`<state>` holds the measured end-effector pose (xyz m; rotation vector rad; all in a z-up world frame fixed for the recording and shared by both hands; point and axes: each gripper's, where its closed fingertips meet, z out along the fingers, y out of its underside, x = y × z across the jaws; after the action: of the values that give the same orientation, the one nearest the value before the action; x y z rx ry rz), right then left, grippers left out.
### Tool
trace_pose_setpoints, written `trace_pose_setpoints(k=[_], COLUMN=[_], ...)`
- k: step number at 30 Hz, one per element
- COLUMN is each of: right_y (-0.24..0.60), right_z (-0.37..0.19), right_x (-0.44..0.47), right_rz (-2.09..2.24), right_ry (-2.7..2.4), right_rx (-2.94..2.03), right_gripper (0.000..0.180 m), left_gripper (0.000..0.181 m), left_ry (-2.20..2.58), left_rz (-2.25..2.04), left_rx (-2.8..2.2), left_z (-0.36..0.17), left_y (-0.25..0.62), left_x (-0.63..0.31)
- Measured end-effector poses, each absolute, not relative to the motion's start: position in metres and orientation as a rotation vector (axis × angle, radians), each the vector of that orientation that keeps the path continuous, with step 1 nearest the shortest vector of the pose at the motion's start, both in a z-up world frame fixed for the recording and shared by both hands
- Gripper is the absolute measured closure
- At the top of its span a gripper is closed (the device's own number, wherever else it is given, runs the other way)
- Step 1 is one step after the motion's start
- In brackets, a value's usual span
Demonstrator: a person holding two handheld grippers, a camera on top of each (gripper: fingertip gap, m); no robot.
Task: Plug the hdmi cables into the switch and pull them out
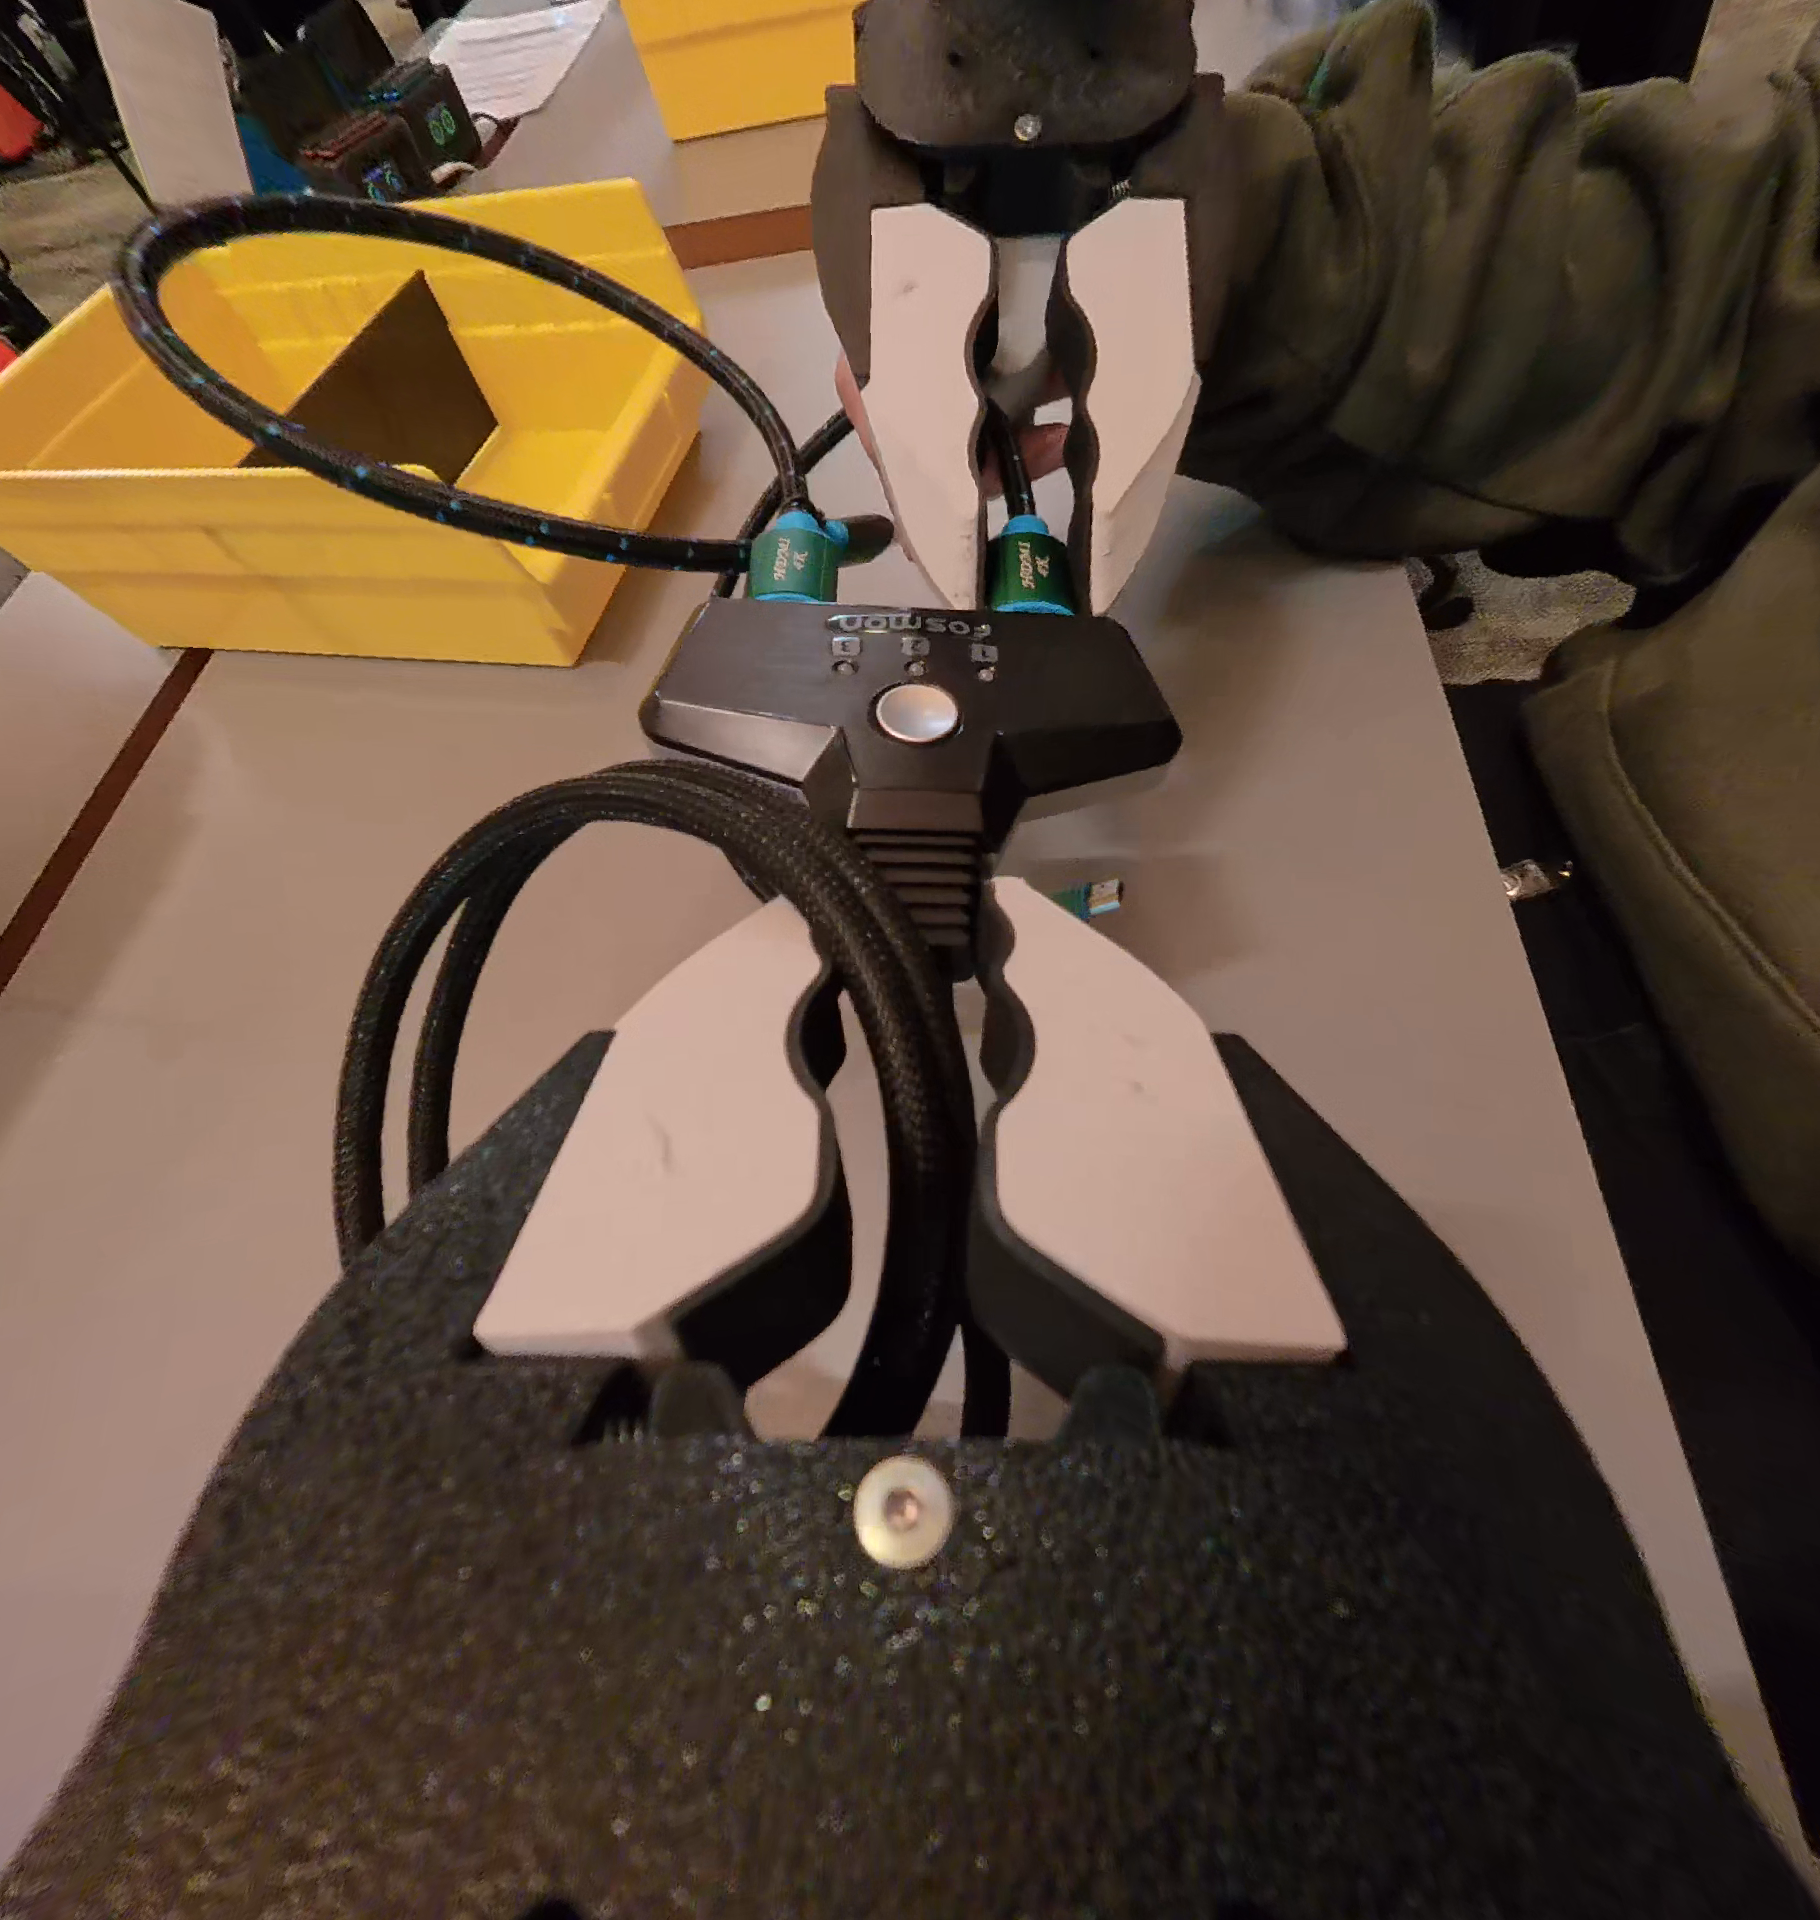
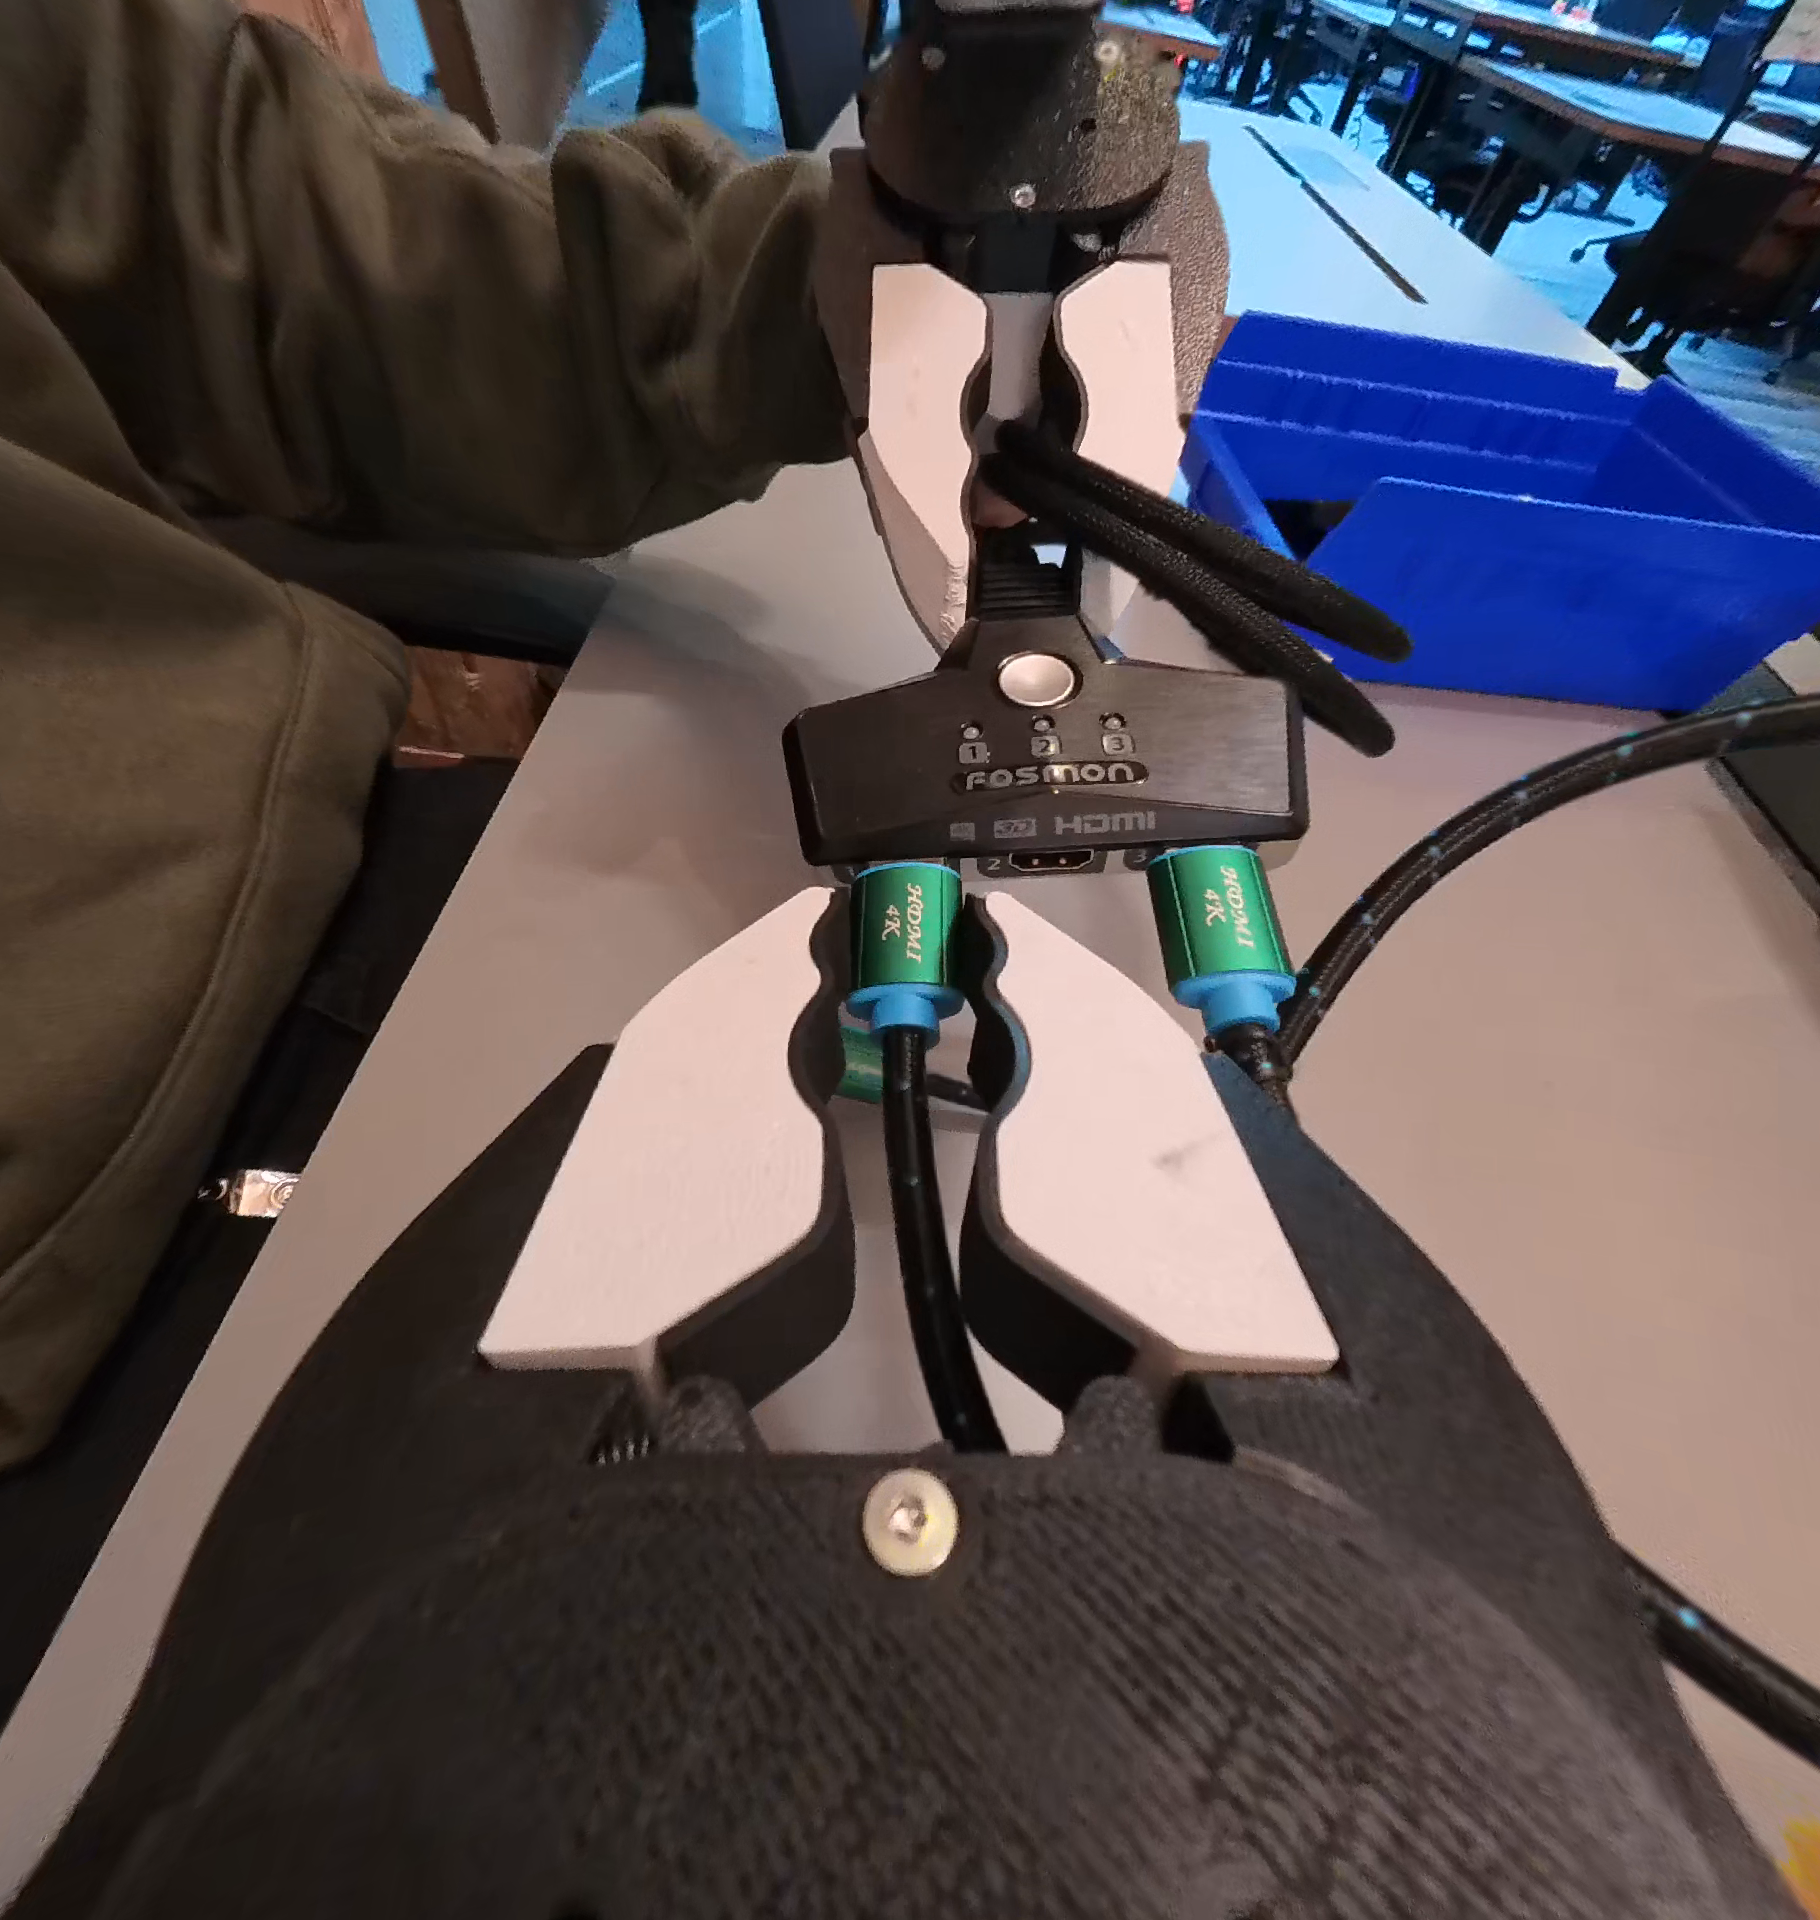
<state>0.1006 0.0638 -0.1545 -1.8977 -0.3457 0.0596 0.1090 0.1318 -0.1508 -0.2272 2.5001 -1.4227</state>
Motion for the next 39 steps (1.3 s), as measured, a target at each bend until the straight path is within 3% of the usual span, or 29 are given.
trace_pose_setpoints(k=[39], right_y=[0.055], right_z=[-0.144], right_x=[0.097], right_rz=[-0.003], right_ry=[-0.429], right_rx=[-1.853], right_gripper=[0.159], left_gripper=[0.159], left_ry=[2.345], left_rz=[-1.522], left_rx=[-0.242], left_z=[-0.146], left_y=[0.122], left_x=[0.106])
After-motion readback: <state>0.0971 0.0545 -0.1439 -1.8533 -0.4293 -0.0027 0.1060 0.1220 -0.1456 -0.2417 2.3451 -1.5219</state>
